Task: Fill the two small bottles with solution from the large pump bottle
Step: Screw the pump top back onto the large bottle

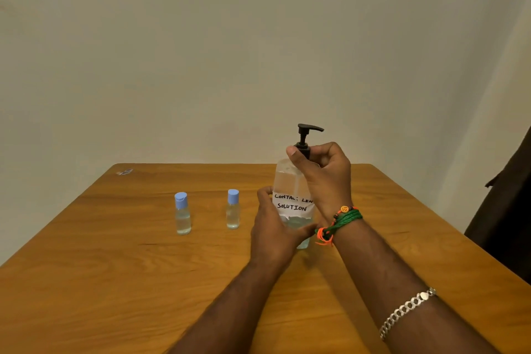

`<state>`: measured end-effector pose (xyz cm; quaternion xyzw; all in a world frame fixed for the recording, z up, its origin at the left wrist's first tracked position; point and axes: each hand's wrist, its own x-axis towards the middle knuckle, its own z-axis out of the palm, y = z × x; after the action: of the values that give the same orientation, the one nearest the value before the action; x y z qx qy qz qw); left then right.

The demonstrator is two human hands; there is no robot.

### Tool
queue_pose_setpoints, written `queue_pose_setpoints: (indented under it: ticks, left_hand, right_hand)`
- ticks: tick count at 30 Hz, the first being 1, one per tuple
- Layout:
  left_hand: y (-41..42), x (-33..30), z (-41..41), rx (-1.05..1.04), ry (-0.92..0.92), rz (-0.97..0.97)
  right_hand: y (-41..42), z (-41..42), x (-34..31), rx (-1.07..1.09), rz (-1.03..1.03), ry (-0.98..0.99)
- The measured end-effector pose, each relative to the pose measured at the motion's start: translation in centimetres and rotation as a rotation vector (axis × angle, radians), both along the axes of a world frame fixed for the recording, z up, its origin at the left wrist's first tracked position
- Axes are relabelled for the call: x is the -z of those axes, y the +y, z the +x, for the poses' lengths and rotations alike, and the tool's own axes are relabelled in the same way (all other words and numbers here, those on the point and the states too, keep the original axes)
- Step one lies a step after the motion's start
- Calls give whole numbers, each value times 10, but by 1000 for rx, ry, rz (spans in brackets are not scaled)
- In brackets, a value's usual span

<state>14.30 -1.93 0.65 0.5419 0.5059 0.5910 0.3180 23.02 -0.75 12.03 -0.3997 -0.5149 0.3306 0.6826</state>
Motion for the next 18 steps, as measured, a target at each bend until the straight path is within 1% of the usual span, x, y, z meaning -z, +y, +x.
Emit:
queue_pose_setpoints:
  ticks: [6, 10, 13, 18]
  left_hand:
    - [-1, -2, 1, -26, 47, 14]
    - [-2, -2, 2, -40, 58, 11]
    - [-3, -1, 1, -44, 45, 0]
    - [-7, -4, 2, -43, 61, 10]
  right_hand:
    - [0, 10, 0, -182, -52, 36]
    - [-1, 6, 1, -90, -10, -20]
    - [-1, 1, -1, -39, -17, -25]
    - [-2, 5, -1, -139, -49, 12]
